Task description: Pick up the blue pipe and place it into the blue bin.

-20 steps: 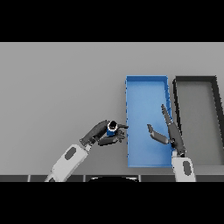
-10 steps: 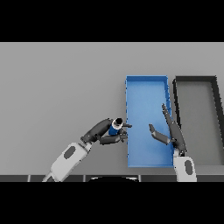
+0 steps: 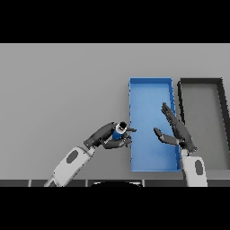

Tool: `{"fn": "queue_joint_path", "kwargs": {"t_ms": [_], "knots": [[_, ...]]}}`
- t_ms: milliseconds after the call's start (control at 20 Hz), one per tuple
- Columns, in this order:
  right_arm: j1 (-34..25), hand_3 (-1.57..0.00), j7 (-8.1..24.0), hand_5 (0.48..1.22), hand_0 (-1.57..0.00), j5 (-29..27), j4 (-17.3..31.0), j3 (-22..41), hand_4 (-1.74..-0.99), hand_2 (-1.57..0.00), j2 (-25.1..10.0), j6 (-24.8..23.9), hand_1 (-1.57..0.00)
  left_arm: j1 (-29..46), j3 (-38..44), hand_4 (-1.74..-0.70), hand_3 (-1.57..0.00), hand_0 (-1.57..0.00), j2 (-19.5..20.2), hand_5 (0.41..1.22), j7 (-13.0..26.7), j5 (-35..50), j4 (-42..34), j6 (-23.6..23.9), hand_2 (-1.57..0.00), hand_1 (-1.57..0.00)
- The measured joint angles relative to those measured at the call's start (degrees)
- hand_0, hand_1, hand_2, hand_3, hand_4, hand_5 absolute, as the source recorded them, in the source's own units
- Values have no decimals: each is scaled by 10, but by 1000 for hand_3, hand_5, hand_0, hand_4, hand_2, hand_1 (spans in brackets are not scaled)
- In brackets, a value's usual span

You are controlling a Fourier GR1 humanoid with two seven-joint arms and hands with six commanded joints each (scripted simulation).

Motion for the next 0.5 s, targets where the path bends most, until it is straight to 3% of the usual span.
{"fn": "queue_joint_path", "kwargs": {"t_ms": [300,500], "knots": [[-64,1,133,507,1,-192,-91,21,-1331,1,-62,103,1,-2,-5,-1731,-1443,-1571,-5,1221,-12,-10,7,-3,-1571,-1571],[-125,1,177,495,1,-253,-131,53,-1338,1,-101,151,1,-11,3,-1730,-1441,-1571,-1,1221,-7,-11,13,-3,-1571,-1571]]}}
